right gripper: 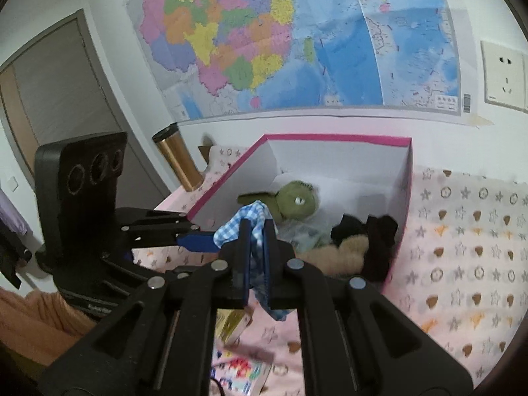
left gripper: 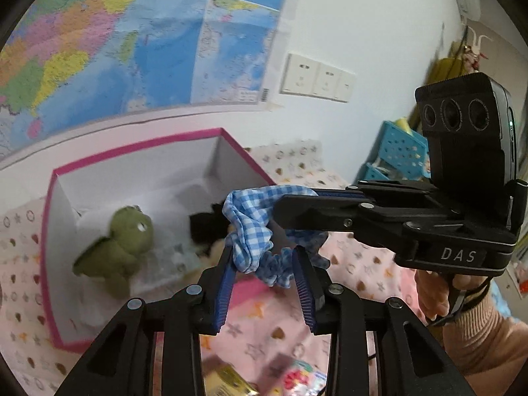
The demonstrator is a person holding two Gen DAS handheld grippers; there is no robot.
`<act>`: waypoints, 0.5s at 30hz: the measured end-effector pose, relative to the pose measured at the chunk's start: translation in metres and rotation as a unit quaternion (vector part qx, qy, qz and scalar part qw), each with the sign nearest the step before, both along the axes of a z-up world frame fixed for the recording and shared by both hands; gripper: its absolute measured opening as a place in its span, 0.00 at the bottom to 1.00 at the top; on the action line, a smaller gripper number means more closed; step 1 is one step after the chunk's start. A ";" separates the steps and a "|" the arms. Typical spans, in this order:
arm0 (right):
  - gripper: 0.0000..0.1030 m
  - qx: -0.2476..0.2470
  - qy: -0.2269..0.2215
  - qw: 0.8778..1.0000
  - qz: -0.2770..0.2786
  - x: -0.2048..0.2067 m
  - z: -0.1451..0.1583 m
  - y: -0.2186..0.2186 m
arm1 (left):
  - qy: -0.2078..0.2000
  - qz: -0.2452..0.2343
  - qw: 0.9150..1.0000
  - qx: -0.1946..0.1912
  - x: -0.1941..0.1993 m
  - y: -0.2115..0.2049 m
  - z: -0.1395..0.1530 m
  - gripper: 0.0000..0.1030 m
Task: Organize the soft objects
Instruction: 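Carry the gingham scrunchie into the pink box and release it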
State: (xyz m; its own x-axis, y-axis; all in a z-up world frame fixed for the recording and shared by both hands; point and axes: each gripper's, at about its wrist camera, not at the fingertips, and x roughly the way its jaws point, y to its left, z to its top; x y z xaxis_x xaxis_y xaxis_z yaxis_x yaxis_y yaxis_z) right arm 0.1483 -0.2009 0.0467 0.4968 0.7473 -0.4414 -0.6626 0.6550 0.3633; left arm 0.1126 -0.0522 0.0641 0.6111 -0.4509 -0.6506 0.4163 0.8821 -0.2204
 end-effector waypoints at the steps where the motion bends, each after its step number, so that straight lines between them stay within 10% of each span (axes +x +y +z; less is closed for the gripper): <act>1: 0.08 0.000 0.003 1.000 -0.001 0.007 0.001 0.003 | 0.001 0.004 1.000 0.001 0.004 0.002 0.000 0.34; 15: 0.08 -0.005 0.065 0.998 -0.023 0.080 -0.023 0.030 | 0.051 0.063 0.996 0.027 0.067 0.024 -0.025 0.31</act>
State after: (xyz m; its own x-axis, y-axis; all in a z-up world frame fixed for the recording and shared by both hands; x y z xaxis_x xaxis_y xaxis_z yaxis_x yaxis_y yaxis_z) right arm 0.2281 -0.1707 0.0238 0.4687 0.7203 -0.5114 -0.5784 0.6878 0.4385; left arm 0.1795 -0.0280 0.0389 0.5897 -0.3375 -0.7337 0.2796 0.9376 -0.2065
